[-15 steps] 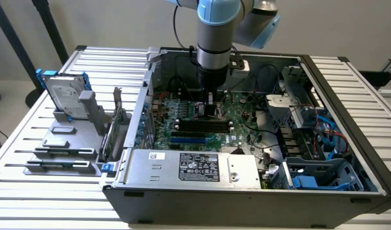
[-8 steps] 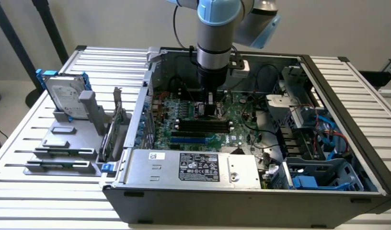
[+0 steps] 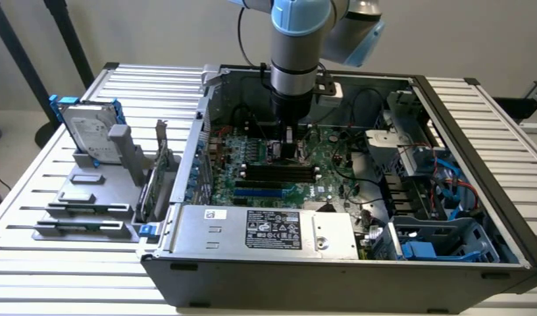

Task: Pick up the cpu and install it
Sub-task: 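Place the cpu into insertion slot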

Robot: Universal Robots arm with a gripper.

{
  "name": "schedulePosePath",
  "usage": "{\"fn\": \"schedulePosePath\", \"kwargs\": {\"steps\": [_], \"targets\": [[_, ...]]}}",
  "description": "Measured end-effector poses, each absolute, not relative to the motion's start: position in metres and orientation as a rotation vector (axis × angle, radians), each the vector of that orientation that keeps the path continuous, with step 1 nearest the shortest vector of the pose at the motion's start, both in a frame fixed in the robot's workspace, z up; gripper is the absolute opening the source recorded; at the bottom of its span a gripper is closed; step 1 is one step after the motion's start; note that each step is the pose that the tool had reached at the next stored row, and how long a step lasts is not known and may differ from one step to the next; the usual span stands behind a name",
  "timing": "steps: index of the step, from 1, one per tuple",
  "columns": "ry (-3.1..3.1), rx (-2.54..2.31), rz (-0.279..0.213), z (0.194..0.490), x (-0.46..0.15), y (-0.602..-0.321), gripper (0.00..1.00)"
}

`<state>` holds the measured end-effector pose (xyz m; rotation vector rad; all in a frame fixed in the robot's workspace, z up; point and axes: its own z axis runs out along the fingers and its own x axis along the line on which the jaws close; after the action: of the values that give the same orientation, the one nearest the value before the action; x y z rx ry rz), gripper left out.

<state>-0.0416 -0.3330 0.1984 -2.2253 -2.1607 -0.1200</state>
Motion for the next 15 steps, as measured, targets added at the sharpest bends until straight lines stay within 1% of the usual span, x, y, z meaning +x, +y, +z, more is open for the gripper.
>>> {"fn": "schedulePosePath", "kwargs": {"steps": [15], "targets": [[-2.158, -2.223, -0.125, 0.2007, -0.0409, -0.333, 0.62]]}}
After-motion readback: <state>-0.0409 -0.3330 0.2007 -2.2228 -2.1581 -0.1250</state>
